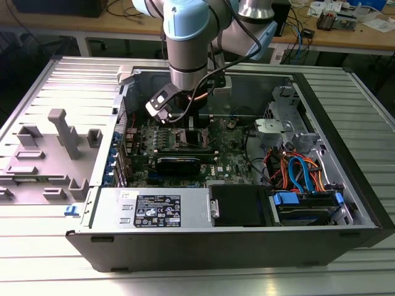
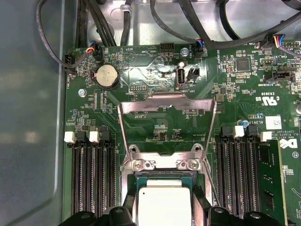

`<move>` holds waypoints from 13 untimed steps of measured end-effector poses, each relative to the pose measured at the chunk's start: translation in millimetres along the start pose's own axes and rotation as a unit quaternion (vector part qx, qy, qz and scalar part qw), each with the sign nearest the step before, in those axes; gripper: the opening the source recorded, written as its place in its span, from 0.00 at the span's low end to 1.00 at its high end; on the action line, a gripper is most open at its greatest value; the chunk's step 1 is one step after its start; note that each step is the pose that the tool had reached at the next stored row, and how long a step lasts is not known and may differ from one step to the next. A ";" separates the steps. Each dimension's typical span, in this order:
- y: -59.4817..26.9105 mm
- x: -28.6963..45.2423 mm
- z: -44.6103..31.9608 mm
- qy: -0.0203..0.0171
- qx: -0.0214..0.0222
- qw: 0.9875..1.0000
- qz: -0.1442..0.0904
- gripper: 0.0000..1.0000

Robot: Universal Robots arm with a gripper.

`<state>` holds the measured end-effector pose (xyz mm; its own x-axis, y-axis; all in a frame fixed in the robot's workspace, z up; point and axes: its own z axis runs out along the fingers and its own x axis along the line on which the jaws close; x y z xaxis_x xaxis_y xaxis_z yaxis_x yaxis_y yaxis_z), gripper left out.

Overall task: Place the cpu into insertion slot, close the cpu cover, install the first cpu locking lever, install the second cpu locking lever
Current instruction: 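Place the cpu into insertion slot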

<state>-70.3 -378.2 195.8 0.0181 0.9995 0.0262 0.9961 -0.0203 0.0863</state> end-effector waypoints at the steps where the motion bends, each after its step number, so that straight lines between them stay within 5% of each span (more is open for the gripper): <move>1: 0.0 -0.1 0.0 0.000 0.000 1.000 0.000 0.55; 13: 1.1 0.4 0.1 0.000 0.000 1.000 -0.012 0.55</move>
<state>-69.2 -377.8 195.8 -0.0056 0.9997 0.0239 0.9963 0.0035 0.0862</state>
